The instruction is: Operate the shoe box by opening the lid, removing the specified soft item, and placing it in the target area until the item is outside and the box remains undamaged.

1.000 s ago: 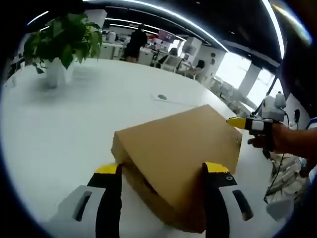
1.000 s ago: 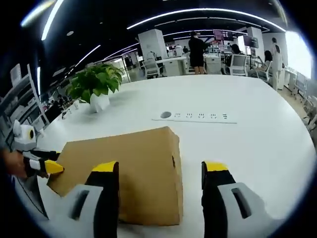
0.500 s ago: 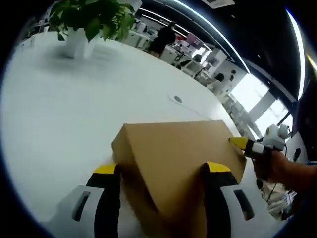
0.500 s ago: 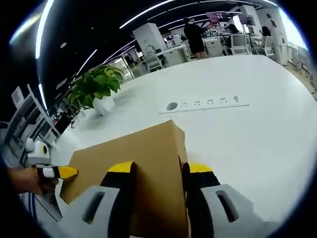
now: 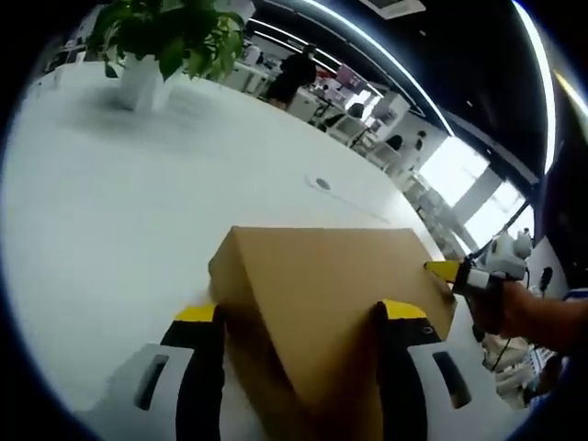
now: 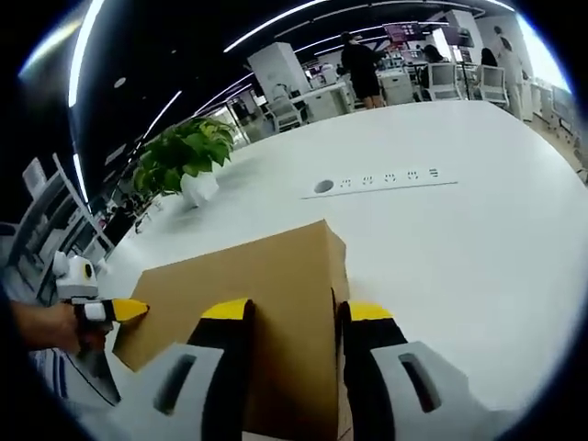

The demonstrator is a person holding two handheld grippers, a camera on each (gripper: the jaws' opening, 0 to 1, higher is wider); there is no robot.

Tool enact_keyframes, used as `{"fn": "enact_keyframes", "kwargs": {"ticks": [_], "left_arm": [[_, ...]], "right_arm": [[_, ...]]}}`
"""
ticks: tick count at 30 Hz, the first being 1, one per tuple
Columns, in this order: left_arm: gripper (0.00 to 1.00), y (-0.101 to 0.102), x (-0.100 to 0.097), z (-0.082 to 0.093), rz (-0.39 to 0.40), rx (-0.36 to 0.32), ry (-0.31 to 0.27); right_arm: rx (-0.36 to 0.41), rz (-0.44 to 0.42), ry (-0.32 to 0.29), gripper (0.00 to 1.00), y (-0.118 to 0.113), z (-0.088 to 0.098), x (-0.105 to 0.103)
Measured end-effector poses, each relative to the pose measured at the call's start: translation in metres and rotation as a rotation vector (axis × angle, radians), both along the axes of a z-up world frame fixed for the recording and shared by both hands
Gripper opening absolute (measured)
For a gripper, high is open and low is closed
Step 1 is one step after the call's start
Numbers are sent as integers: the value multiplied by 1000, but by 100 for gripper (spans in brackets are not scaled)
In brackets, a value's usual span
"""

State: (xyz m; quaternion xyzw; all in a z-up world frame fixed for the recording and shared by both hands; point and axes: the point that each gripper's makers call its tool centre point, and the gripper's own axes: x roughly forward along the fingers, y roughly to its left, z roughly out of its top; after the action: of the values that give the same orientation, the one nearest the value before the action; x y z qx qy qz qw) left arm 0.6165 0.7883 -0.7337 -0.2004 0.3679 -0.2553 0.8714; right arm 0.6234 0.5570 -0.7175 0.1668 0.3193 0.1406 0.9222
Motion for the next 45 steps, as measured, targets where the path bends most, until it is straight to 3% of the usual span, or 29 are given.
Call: {"fn": "enact_keyframes", "kwargs": {"ticks": [12, 21, 25, 31, 45], "left_arm": [[67, 23, -42, 1, -79, -4, -5], [65, 53, -89, 1, -123, -3, 0], [65, 63, -107, 1, -135, 0, 4], [64, 72, -119, 1, -143, 3, 4], [62, 74, -119, 1, -162, -4, 29]], "right_arm": [[3, -46, 0, 36, 25, 1, -67], [7, -77, 11, 36, 57, 0, -135], [8, -87, 28, 35, 66, -1, -155], [16, -95, 50, 35, 75, -1, -170], [12, -113, 41, 36, 74, 0, -170]]}}
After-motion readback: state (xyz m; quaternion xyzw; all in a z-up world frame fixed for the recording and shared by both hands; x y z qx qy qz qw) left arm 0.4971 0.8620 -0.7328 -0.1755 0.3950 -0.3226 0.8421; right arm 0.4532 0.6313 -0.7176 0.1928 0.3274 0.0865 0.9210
